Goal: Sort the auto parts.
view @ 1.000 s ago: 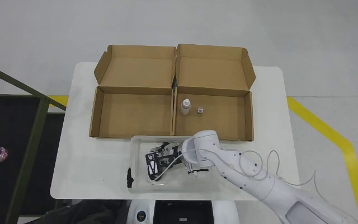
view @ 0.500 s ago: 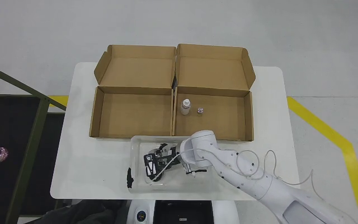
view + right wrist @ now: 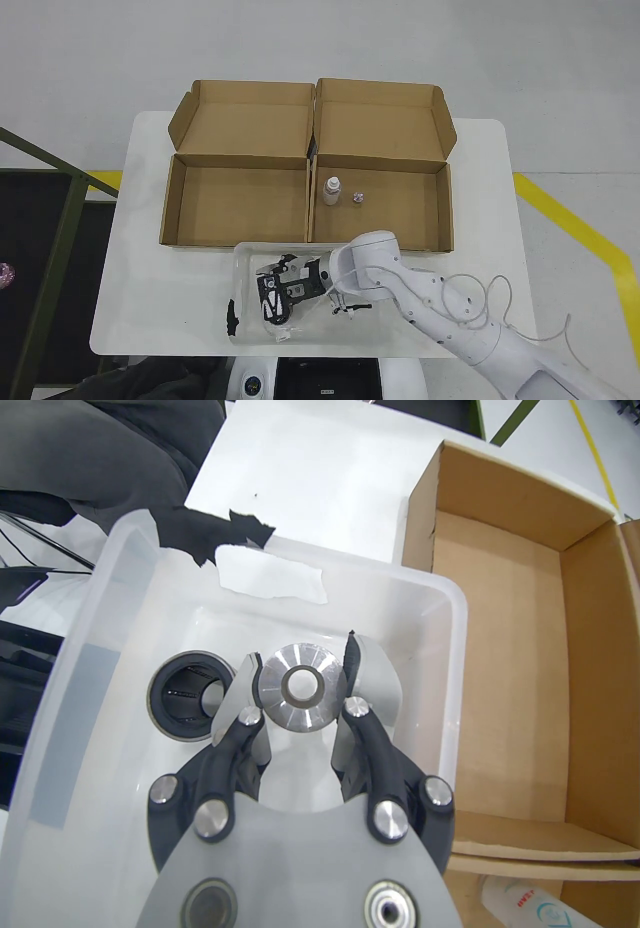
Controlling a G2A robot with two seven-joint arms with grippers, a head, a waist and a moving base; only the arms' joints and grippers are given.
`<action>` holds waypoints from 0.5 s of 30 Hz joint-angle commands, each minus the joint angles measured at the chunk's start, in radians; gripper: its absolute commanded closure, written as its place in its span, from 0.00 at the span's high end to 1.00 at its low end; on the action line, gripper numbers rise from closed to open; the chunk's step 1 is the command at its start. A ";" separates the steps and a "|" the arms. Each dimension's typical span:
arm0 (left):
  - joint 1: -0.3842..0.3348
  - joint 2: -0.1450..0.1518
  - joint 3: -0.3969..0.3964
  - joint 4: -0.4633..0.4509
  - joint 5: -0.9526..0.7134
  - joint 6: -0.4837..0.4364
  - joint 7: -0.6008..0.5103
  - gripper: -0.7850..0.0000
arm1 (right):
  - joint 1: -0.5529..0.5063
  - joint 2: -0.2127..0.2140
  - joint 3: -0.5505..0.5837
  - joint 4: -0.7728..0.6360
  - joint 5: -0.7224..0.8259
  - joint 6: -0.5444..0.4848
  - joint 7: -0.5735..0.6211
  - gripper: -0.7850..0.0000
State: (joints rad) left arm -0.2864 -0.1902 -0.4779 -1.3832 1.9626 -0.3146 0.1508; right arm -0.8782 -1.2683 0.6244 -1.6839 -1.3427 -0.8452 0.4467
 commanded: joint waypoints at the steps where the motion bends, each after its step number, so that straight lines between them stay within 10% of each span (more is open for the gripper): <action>1: 0.000 0.000 0.000 0.000 0.000 0.000 0.000 1.00 | -0.014 0.007 0.020 -0.030 -0.005 -0.004 -0.011 0.00; 15: 0.000 0.000 0.000 0.000 0.000 0.000 0.000 1.00 | -0.062 0.042 0.153 -0.195 0.010 -0.040 -0.109 0.00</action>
State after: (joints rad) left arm -0.2864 -0.1902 -0.4779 -1.3832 1.9626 -0.3146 0.1508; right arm -0.9410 -1.2280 0.7697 -1.8700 -1.3331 -0.8835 0.3408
